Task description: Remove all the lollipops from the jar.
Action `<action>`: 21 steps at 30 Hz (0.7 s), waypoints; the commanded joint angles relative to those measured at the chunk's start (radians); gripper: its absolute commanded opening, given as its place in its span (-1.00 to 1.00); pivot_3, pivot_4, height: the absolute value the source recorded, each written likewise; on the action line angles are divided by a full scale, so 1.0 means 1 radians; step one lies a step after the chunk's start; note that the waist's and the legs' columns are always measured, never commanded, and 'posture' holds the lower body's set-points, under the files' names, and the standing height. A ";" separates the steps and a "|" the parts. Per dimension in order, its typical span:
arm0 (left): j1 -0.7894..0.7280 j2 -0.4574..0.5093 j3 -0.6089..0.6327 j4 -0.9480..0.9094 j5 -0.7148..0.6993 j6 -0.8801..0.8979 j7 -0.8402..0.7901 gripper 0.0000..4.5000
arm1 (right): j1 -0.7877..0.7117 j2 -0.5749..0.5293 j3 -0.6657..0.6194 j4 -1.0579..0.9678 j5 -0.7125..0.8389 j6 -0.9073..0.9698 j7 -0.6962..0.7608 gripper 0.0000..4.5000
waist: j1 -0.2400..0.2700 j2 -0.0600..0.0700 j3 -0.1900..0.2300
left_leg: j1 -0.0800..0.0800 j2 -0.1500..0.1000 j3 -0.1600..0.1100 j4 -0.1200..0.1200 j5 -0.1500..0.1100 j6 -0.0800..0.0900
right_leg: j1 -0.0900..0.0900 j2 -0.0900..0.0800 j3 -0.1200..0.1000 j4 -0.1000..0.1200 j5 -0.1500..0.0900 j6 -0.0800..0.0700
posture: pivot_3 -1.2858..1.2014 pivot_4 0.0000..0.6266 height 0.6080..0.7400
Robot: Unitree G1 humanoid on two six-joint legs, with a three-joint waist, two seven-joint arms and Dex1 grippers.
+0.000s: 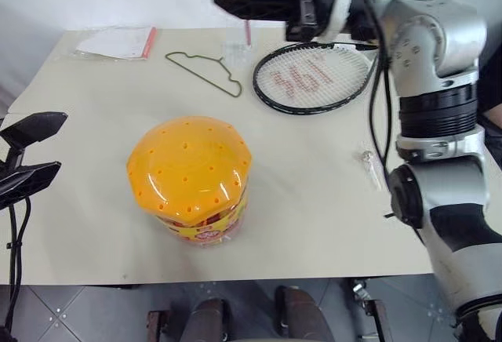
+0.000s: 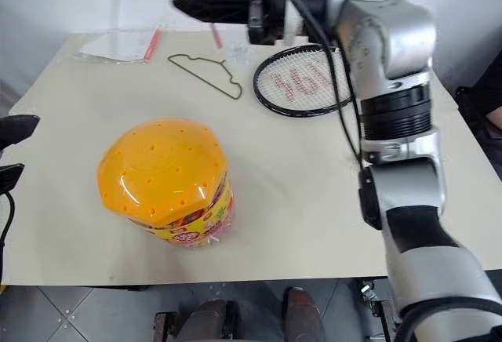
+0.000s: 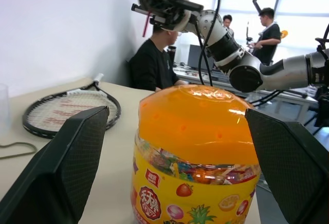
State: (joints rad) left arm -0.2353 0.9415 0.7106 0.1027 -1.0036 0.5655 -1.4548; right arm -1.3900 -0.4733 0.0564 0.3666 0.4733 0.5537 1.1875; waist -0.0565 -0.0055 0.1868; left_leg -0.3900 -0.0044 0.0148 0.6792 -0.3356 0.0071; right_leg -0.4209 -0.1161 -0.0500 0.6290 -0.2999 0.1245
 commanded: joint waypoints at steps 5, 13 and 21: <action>-0.007 0.017 0.006 0.009 0.006 -0.014 -0.019 1.00 | 0.222 -0.280 -0.059 -0.163 -0.045 0.163 -0.041 -1.00 | 0.009 0.000 0.000 | -0.002 0.000 0.001 0.000 0.000 0.000 | -0.003 0.000 0.000 0.000 0.000 0.000 | 0.03 -0.52 1.00; -0.003 0.055 -0.019 0.000 0.037 -0.011 -0.043 1.00 | 0.594 -0.537 -0.153 -0.044 -0.152 0.182 -0.146 -1.00 | 0.029 0.001 0.000 | -0.001 0.002 0.013 0.001 -0.002 0.003 | -0.005 0.000 0.000 -0.001 0.000 0.001 | 0.03 -0.52 1.00; -0.008 0.084 -0.039 -0.026 0.077 -0.015 -0.017 1.00 | 0.745 -0.549 -0.169 0.150 -0.238 0.101 -0.250 -1.00 | 0.019 0.002 0.001 | 0.002 0.005 0.023 0.002 -0.002 0.004 | -0.005 0.001 0.003 -0.001 0.002 0.003 | 0.03 -0.52 1.00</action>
State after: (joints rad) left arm -0.2367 0.9964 0.6525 0.1086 -0.9306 0.5597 -1.4747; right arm -0.6431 -1.0123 -0.0836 0.5107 0.2471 0.6860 0.9499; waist -0.0375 -0.0037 0.1879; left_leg -0.3880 0.0008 0.0382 0.6813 -0.3379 0.0114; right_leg -0.4265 -0.1151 -0.0463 0.6283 -0.2983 0.1273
